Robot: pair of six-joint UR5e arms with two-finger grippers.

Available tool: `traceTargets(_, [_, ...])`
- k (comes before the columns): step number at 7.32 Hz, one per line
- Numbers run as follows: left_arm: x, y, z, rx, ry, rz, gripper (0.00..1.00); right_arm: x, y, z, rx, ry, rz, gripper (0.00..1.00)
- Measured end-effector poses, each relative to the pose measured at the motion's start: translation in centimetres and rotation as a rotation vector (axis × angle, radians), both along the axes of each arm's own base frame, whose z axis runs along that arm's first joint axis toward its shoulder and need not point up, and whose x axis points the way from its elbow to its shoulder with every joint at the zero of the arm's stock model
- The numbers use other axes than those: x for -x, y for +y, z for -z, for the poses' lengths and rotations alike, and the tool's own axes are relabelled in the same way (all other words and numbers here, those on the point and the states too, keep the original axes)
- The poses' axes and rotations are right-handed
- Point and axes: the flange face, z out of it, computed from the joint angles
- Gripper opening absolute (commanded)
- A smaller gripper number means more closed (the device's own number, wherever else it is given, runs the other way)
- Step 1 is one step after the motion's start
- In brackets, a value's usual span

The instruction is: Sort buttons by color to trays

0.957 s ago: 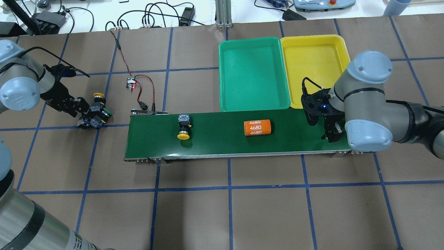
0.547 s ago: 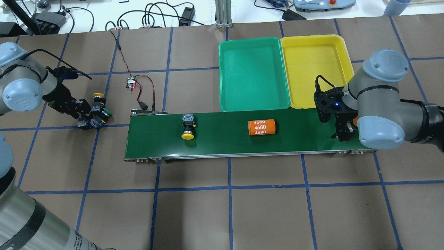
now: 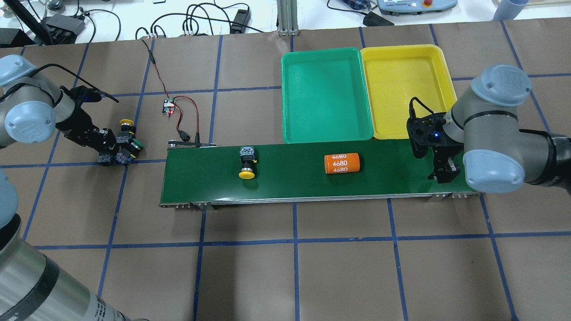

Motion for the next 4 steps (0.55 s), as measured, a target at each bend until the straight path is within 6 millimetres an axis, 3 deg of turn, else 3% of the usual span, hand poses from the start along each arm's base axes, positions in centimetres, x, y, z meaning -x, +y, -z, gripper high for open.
traceTargets(2, [2.9,0.3,-4.3,0.014,-0.006,0.035,0.0,-3.5,0.3,-0.2,0.003,-0.014,0.022,1.0])
traceTargets(4, [8.1,0.9,-8.2,0.028,-0.009,0.091,0.0,-6.9,0.8,-0.2,0.006,-0.018,0.04,1.0])
